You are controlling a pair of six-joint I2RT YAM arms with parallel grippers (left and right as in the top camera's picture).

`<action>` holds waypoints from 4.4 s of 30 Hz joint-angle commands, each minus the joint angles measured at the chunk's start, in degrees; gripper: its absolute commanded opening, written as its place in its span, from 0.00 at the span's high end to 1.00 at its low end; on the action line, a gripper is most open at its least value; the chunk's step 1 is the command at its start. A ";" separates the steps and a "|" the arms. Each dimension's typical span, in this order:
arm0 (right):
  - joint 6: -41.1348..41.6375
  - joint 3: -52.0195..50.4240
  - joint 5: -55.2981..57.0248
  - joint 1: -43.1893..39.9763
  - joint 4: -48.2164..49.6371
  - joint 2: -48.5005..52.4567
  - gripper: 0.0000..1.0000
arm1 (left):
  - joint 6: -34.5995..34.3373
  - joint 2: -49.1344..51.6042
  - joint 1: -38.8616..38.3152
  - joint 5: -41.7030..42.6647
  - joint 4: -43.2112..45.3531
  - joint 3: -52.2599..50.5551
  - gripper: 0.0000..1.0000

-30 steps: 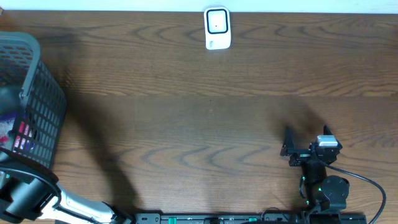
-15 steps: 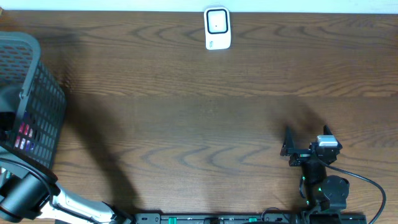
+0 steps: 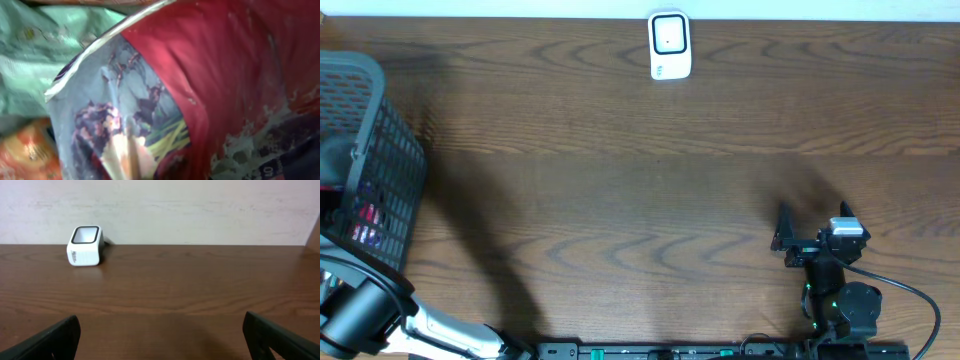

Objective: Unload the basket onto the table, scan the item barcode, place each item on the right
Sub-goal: 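Grasp the pink-purple snack package with the left gripper and lift, then carry the pink package forward and place it on the table center, then return the left gripper to the basket above the mint-green package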

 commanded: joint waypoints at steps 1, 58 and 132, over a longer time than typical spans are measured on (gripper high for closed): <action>-0.46 -0.07 -0.48 0.09 -0.24 -0.31 0.01 | -0.04 -7.89 0.83 10.32 0.85 1.88 0.93; -0.46 -0.07 -0.48 0.09 -0.24 -0.31 0.01 | 18.12 -2.43 -77.26 17.42 -0.09 7.32 0.17; -0.46 -0.07 -0.48 0.09 -0.24 -0.31 0.01 | 2.14 16.35 -4.31 -19.28 -10.25 11.96 0.41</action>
